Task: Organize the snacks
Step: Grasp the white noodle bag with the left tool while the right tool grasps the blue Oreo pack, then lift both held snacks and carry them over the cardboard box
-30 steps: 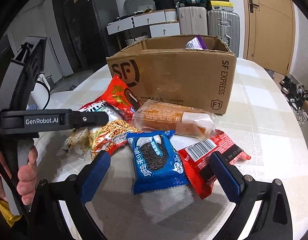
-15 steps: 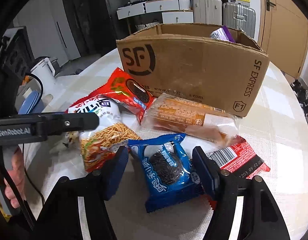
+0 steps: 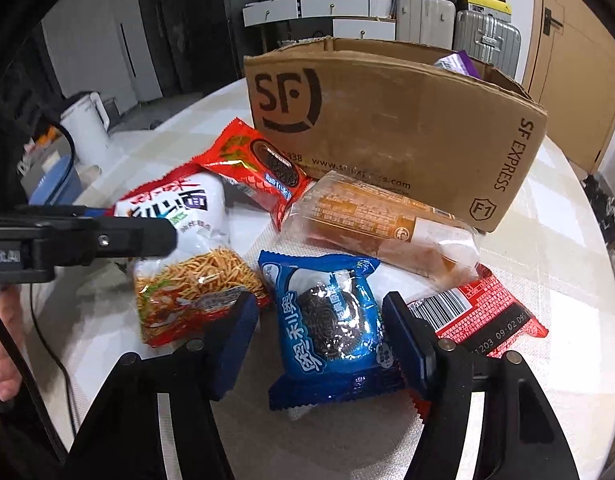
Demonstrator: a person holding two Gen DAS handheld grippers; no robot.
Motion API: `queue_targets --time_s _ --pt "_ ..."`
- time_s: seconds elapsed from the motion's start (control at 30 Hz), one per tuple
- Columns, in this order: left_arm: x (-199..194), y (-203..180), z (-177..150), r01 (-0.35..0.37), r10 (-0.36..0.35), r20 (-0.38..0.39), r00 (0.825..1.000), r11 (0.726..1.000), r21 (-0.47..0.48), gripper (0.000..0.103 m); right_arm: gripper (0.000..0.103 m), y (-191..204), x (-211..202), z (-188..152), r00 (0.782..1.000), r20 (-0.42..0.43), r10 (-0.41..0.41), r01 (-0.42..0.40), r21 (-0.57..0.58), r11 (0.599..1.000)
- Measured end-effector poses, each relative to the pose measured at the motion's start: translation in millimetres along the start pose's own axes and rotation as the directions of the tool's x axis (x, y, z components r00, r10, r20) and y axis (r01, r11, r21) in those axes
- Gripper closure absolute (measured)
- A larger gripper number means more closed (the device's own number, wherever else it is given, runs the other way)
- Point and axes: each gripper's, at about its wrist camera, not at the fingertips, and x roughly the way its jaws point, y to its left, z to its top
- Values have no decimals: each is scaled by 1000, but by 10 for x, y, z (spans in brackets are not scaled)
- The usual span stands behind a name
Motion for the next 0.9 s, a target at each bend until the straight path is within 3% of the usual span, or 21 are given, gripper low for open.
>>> queue_targets --time_s 0.4,0.57,0.9 --pt "-51 2 -61 -5 5 -2 1000 1000 29 69 37 9 101 -11 1000 -11 12 -12 -5 1000" --pt "-52 -7 -63 -10 10 -1 1000 999 40 69 55 80 71 -44 1000 -26 -17 16 -34 999" --pt "-67 -21 -99 -17 17 0 1000 998 56 69 59 106 0 -110 1000 -8 -16 16 -32 999"
